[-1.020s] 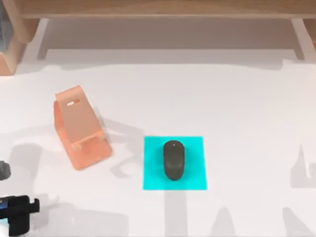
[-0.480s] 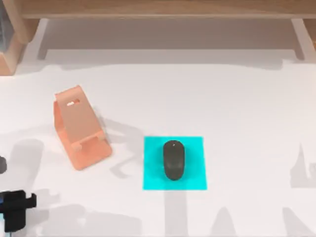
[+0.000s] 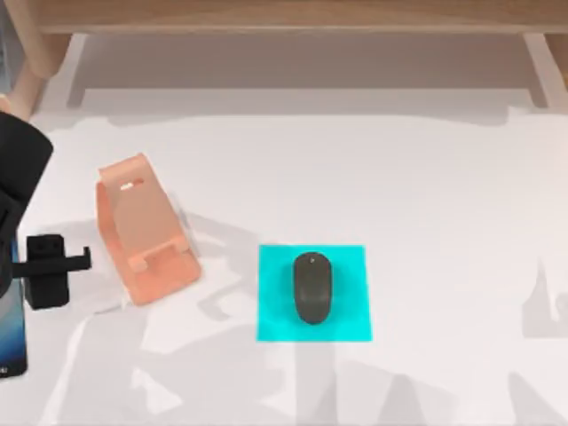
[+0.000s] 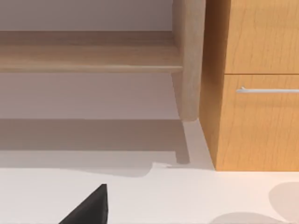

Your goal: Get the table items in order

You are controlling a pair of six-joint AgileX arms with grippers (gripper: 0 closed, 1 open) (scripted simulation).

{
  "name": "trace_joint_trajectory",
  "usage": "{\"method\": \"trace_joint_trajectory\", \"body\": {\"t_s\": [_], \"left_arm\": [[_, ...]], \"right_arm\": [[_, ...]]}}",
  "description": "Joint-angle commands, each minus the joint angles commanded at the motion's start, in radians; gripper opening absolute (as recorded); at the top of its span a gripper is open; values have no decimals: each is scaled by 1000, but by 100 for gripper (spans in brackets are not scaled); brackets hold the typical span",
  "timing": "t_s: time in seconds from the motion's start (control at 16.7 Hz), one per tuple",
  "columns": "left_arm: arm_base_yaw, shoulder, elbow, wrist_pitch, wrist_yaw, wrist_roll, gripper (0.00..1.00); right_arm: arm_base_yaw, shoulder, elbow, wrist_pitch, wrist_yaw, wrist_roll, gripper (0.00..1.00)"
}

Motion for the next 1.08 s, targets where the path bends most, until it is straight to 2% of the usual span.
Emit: {"method": "trace_joint_trajectory", "body": {"t_s": [0.3, 0.54, 0.78, 1.08], "left_arm": [[-251, 72, 177, 6, -316, -274, 0], [-429, 163, 272, 13, -520, -495, 0], [-552, 256, 311, 21, -644, -673, 0], [-625, 343, 309, 28, -703, -801, 0]], "right_arm": [[0, 0, 0, 0, 0, 0, 100], [0, 0, 0, 0, 0, 0, 100], [0, 0, 0, 0, 0, 0, 100], [0, 0, 0, 0, 0, 0, 100]]}}
